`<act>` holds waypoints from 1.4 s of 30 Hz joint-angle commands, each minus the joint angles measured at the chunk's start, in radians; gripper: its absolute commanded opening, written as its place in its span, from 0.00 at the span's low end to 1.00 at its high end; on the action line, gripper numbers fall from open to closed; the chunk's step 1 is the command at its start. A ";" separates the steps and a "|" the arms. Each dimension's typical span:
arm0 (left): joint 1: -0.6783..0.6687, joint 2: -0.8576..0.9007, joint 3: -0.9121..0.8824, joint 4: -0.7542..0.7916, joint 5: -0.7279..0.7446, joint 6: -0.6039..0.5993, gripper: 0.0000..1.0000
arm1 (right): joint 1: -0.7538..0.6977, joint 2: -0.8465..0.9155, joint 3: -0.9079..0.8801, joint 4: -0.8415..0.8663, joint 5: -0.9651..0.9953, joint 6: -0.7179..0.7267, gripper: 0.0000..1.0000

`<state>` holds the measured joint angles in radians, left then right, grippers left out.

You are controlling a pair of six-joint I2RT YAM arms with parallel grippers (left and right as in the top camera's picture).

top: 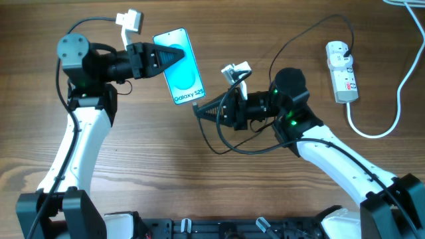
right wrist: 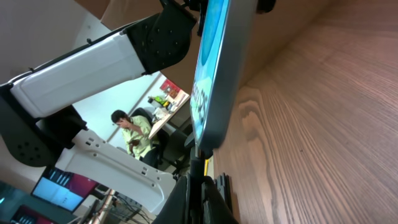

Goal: Plug charger to phone and switch on socket

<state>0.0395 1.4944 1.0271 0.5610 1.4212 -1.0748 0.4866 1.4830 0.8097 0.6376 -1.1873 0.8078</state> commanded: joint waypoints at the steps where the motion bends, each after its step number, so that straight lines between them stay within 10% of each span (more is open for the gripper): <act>1: -0.029 -0.008 0.014 0.004 -0.005 0.020 0.04 | 0.017 0.006 0.002 0.009 0.021 0.006 0.04; 42: -0.029 -0.008 0.014 0.004 0.003 0.039 0.04 | -0.028 0.006 0.002 0.005 -0.058 0.044 0.05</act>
<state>0.0120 1.4944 1.0271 0.5610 1.4151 -1.0557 0.4637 1.4830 0.8089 0.6361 -1.2663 0.8593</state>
